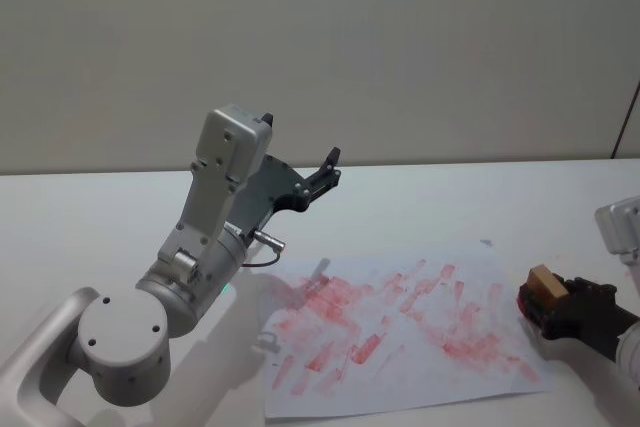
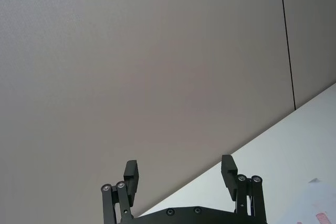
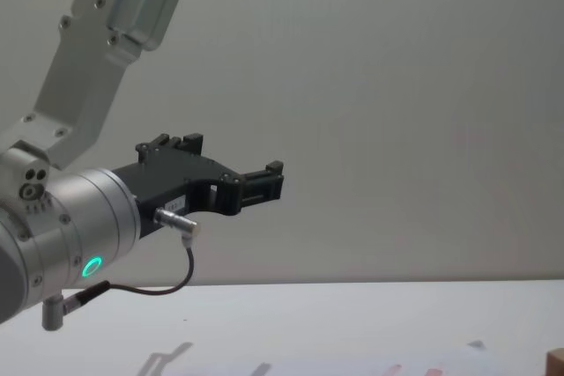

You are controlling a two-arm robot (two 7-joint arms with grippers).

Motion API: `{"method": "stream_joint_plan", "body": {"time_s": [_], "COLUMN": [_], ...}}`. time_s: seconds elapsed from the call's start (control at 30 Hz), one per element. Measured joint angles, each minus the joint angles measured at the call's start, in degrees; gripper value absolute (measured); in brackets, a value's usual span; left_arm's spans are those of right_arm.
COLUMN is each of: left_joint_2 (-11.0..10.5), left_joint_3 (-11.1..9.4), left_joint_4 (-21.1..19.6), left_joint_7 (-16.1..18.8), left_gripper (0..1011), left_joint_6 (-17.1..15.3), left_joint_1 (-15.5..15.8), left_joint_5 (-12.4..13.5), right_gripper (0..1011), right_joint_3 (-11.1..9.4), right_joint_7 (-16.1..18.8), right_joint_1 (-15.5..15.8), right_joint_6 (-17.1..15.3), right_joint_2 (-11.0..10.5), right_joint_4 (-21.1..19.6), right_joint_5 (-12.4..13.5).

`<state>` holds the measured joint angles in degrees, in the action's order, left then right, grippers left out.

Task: Use the one hand to pick up the stamp and affix it onto the A4 paper.

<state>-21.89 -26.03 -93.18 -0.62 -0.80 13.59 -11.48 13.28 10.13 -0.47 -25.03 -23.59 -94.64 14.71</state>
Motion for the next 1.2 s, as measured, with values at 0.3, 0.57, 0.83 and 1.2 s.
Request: {"method": "stream_joint_plan", "body": {"time_s": [0.3,0.57,0.83,1.2], "left_joint_2": [0.0,0.0,0.0,0.0], "left_joint_3": [0.0,0.0,0.0,0.0], "left_joint_4": [0.0,0.0,0.0,0.0], "left_joint_7": [0.0,0.0,0.0,0.0], "left_gripper": [1001,1001,1001,1001], "left_joint_6": [0.0,0.0,0.0,0.0], "left_joint_1": [0.0,0.0,0.0,0.0], "left_joint_5": [0.0,0.0,0.0,0.0], "right_gripper": [664,903,1001,1001], "right_joint_3": [0.1,0.2,0.3,0.3], "right_joint_7": [0.2,0.4,0.4,0.5], "right_joint_1": [-0.1,-0.2,-0.2,-0.2], "right_joint_6": [0.0,-0.1,-0.1,0.0], "right_joint_2": [0.2,0.3,0.3,0.4], "right_joint_4": [0.1,0.2,0.3,0.3], "right_joint_5": [-0.1,-0.2,-0.3,-0.3]}}
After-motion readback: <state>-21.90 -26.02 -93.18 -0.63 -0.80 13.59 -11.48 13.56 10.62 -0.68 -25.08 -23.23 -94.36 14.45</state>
